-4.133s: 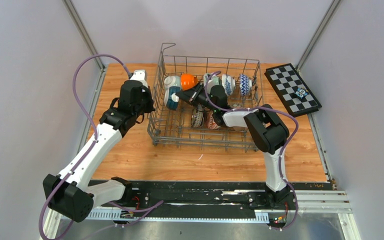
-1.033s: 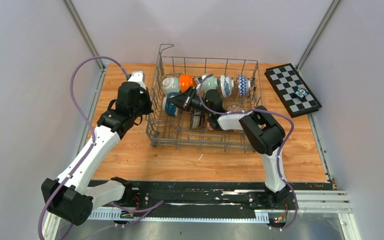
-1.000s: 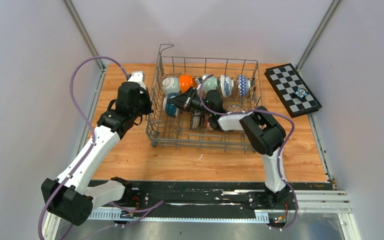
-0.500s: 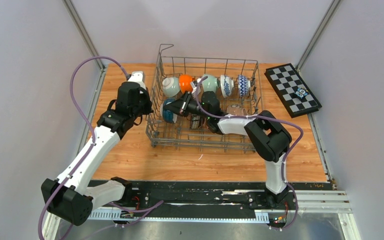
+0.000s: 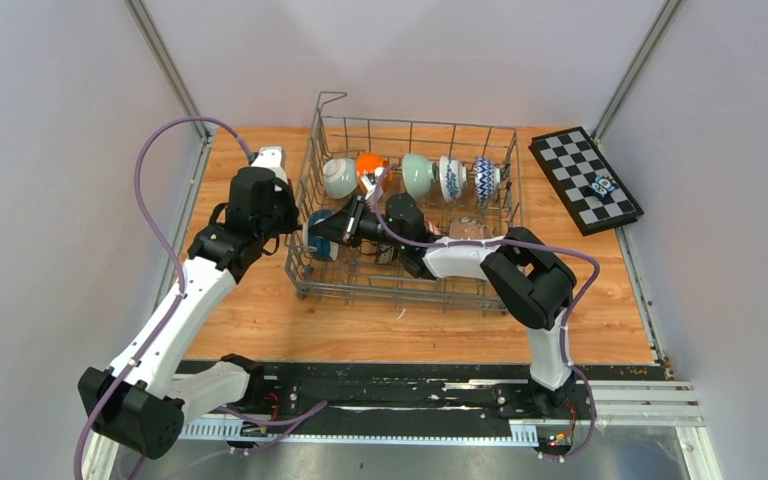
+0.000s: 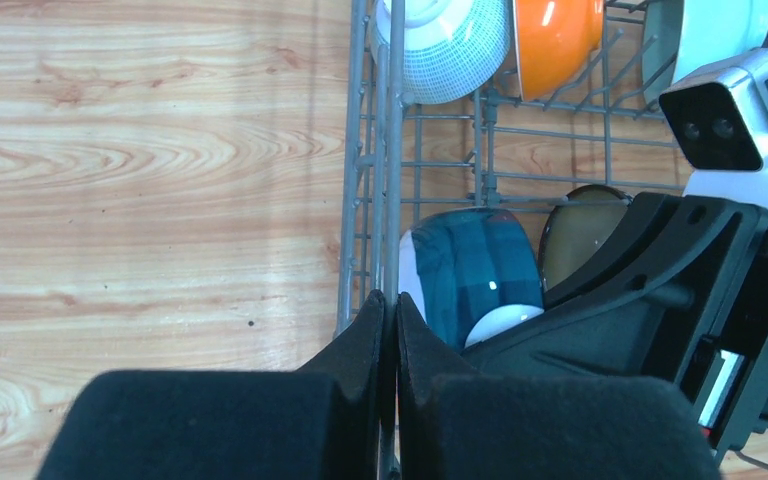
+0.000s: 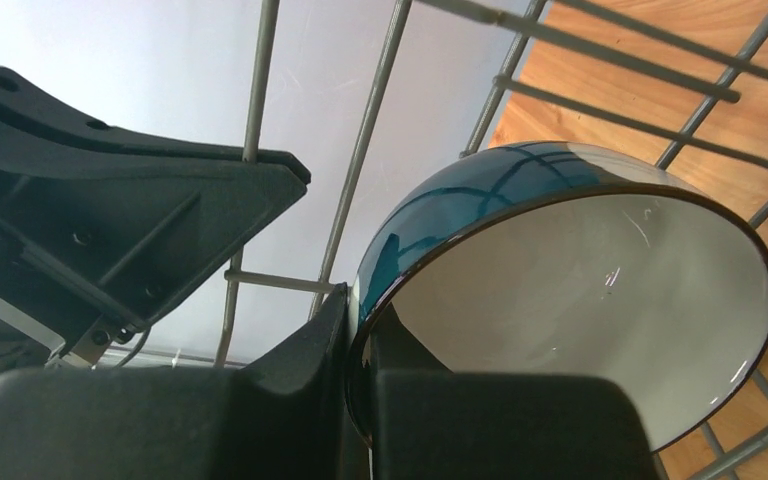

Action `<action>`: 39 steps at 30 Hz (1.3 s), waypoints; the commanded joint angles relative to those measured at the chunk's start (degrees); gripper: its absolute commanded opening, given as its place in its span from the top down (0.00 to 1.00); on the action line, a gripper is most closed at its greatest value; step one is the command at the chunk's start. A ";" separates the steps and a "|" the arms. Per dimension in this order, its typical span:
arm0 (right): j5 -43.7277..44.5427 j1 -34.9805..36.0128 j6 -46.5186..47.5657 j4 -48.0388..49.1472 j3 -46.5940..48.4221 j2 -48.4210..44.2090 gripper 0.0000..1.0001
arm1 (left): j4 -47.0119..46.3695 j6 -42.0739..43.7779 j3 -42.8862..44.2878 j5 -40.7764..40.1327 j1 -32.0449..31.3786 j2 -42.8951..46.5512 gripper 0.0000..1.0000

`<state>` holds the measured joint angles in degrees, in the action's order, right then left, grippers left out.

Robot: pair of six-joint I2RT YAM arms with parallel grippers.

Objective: Load the bowls into the dish rack
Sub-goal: Turn the bowl upside down on the dish rack.

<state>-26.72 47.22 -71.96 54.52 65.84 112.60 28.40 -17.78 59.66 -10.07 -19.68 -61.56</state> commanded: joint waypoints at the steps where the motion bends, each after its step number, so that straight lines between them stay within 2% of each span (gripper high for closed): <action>1: 1.71 3.03 0.13 5.23 -1.50 0.72 0.97 | 0.53 0.96 -0.24 -2.25 1.23 1.34 1.00; 8: 1.74 3.17 1.97 2.54 -5.15 -0.20 0.97 | 0.38 0.91 -0.25 -1.14 1.23 1.12 1.00; 16: -3.21 2.99 7.94 -4.00 -4.72 -0.96 0.97 | 0.42 1.00 -0.33 -0.98 1.23 1.02 1.00; 27: -5.02 2.67 8.58 -1.66 -9.47 -1.28 0.96 | 0.51 0.82 -0.42 -2.09 1.22 1.16 1.00; 39: 2.14 2.35 20.93 -16.66 -14.57 -8.78 0.93 | 0.41 0.64 -0.53 -2.77 1.21 0.82 1.00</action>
<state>-28.95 49.01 -59.79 52.64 55.44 108.07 30.28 -17.15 59.66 -7.97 -19.66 -60.51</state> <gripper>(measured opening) 0.081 0.027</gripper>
